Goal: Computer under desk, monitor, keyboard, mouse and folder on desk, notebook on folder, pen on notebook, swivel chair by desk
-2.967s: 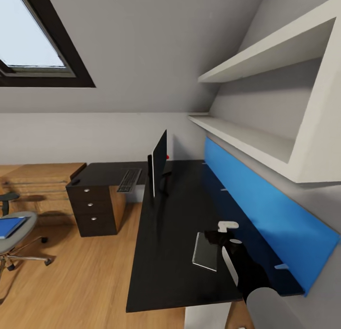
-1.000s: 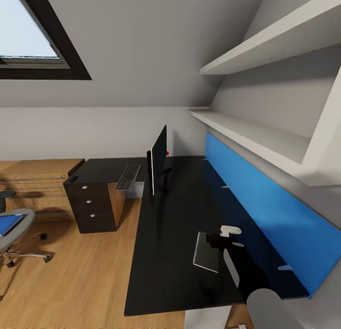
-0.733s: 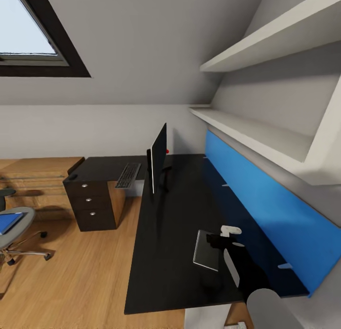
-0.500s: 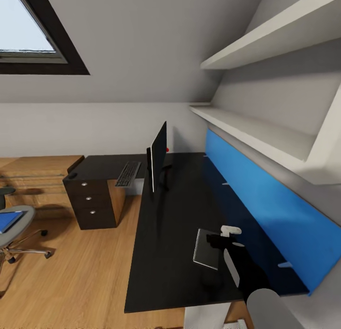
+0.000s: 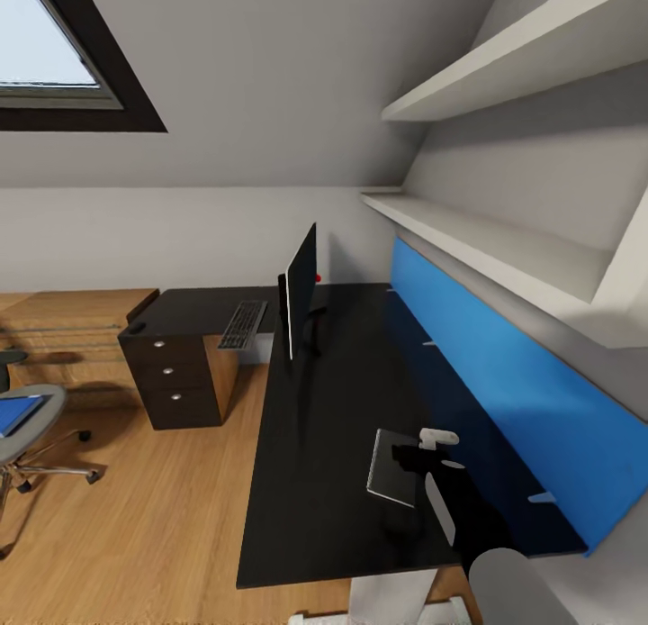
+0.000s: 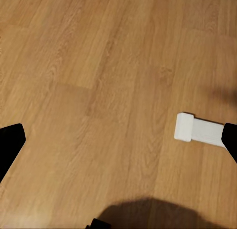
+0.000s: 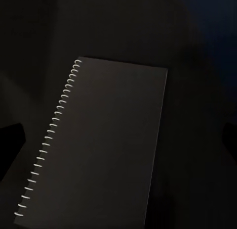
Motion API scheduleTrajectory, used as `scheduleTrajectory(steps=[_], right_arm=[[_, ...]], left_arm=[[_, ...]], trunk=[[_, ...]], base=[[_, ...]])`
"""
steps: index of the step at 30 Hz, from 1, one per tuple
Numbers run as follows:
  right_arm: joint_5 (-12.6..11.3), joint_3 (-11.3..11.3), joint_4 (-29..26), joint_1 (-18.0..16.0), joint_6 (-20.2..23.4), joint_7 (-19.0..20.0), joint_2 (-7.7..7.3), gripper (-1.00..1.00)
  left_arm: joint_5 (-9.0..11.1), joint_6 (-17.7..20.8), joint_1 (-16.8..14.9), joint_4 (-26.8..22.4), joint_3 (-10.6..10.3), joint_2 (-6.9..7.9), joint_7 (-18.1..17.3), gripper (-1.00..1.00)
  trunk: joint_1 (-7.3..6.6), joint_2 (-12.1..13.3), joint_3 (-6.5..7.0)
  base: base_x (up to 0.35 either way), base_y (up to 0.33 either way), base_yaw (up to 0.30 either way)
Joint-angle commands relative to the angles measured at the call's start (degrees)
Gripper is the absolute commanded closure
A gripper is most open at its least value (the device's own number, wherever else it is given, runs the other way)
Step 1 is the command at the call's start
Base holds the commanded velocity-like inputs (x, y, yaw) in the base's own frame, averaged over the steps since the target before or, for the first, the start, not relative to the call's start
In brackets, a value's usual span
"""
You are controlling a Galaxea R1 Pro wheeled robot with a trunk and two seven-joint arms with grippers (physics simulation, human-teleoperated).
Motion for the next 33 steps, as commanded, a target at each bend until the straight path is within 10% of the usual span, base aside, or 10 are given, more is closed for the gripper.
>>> scheduleTrajectory(steps=[1,33], right_arm=[[0.26,-0.17,-0.10,-0.03,0.32,0.01,0.06,-1.00],[0.42,0.00,0.04,-0.03,0.12,0.02,-0.35,-1.00]], left_arm=[[-0.17,-0.16,-0.03,0.01,0.35,-0.04,0.00,-1.00],[-0.28,-0.18,-0.07,-0.18,0.24,0.05,-0.07,-1.00]], trunk=[[0.01,-0.06,-0.17],[0.01,-0.06,-1.07]], base=[[0.000,0.000,0.000],[0.077,0.000,0.000]])
